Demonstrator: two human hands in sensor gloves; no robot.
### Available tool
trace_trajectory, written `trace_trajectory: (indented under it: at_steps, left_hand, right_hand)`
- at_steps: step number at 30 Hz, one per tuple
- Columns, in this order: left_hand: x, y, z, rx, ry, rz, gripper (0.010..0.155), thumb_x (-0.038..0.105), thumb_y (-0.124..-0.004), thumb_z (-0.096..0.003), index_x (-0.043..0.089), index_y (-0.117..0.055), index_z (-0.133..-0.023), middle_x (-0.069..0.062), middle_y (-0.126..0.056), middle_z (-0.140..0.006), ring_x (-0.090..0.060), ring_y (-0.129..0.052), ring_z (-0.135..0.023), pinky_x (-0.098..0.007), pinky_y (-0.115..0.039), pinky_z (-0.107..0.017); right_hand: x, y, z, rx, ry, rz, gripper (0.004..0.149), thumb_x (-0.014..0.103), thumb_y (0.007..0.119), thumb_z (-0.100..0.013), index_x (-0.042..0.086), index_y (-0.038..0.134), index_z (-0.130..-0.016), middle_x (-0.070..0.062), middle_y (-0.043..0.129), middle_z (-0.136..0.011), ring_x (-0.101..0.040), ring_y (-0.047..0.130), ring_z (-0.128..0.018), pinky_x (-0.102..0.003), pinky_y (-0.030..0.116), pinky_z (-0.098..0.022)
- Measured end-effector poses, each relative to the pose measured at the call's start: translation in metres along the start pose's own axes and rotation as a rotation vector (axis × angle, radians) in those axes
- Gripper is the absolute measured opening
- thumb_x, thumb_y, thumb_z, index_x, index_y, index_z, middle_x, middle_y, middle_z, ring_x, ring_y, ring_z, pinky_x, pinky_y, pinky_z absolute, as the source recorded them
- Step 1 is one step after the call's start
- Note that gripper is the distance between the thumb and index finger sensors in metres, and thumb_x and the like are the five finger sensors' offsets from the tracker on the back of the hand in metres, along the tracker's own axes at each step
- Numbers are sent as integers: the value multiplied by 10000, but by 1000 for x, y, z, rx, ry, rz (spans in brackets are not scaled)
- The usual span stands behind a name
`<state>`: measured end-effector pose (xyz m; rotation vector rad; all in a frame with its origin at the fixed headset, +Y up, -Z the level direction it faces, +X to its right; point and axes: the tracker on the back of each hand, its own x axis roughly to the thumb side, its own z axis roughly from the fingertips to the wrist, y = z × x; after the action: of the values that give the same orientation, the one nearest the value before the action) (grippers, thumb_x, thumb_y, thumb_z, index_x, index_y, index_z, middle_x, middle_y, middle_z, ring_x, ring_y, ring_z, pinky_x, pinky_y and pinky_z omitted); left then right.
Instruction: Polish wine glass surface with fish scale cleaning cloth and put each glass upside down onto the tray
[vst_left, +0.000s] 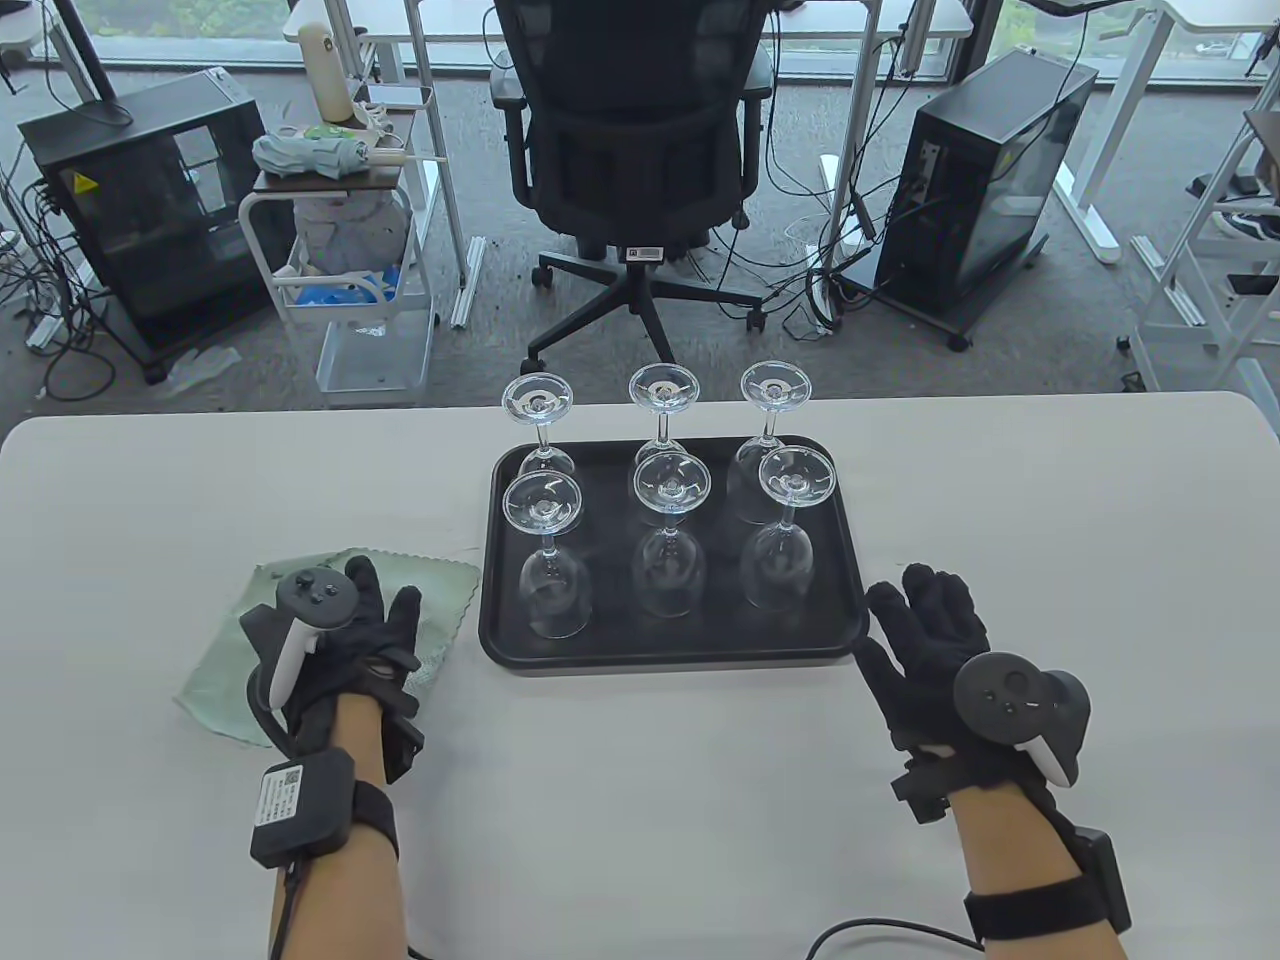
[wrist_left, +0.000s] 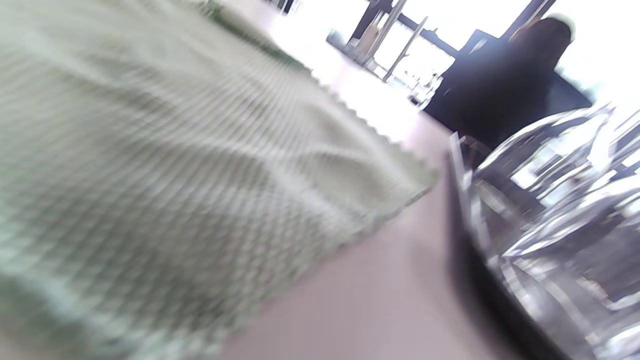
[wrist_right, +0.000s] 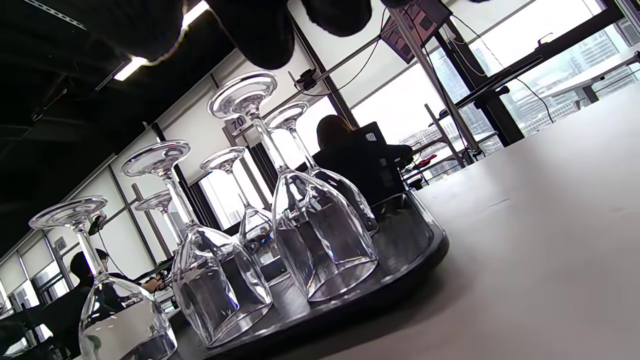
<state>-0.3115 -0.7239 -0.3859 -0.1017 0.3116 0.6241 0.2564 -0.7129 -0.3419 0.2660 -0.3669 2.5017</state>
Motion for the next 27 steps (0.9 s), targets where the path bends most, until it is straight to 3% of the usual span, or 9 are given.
trace_trajectory:
  at_steps: [4,7,10,16,19,27]
  left_hand:
    - [30,3,42,215,-241,-46,656,594,-546,-545,301,-391,-1112,49,-295,-1210,-219,-154,-1123,-509,-141,-771]
    - [52,-10,65,229,-395,-70,632,568,-552,-554,283,-436,-1106,34,-344,-1207,-222,-208,-1124,-494,-183,-776]
    - [79,-32,88,223,-465,-97,631,564,-550,-557,277,-440,-1107,30,-352,-1210,-226,-219,-1129,-490,-191,-783]
    - [108,-69,104,203,-522,-182,629,561,-541,-557,272,-437,-1106,26,-351,-1208,-229,-222,-1127,-486,-200,-783]
    - [114,-77,107,155,-554,-190,629,557,-537,-563,270,-424,-1111,23,-334,-1211,-226,-201,-1128,-485,-183,-784]
    - [121,-86,112,184,-588,-227,621,553,-540,-560,267,-448,-1104,26,-357,-1206,-225,-219,-1125,-486,-198,-781]
  right_hand:
    - [2,4,1,4,-9,20,658,609,680,-545,275,553,-1097,-144,419,-1179,-445,305,-1068,-695,410,-701]
    - [6,8,2,3,-22,35,653,599,675,-547,259,558,-1093,-135,430,-1175,-431,310,-1070,-674,398,-711]
    - [11,13,3,-9,-24,72,630,561,654,-558,217,575,-1079,-126,452,-1159,-414,319,-1063,-640,375,-717]
    - [8,24,2,5,-10,77,613,486,627,-570,149,516,-1069,-158,410,-1135,-413,252,-1015,-592,300,-696]
    - [6,26,1,15,1,83,608,474,628,-571,139,510,-1065,-163,406,-1130,-403,235,-1004,-582,287,-689]
    - [14,26,6,-4,-35,92,597,469,631,-570,141,522,-1057,-151,418,-1129,-378,235,-1006,-564,278,-689]
